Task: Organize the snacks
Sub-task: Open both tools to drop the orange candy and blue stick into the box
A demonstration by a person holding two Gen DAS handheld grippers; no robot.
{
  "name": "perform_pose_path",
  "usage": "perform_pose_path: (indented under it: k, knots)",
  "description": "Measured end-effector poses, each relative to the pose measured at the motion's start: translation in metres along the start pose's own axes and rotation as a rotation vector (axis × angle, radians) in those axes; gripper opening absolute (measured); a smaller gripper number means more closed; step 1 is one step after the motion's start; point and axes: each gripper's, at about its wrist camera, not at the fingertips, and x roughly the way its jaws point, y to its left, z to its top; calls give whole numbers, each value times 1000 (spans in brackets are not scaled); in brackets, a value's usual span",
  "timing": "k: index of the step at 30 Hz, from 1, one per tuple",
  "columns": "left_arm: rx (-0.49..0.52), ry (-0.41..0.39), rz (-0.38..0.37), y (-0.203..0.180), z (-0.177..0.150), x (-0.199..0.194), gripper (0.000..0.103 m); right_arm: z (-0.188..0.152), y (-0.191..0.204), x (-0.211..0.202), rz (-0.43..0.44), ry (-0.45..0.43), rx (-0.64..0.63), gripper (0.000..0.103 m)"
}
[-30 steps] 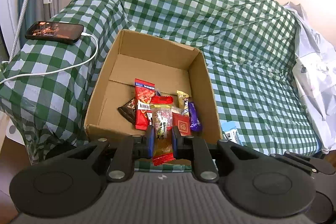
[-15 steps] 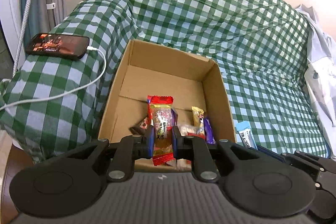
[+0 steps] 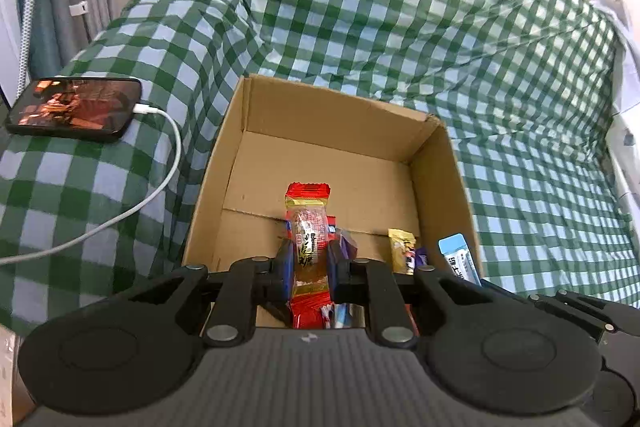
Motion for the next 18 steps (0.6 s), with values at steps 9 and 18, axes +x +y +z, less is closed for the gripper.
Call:
perform_pose_path:
  k: [9,18]
  knots:
    - [12,60,44,4,17,55,18,10,-13,53,0,51,34,10]
    - [8,106,110,9,24,85,85,12,-23,87,-11,101,62,21]
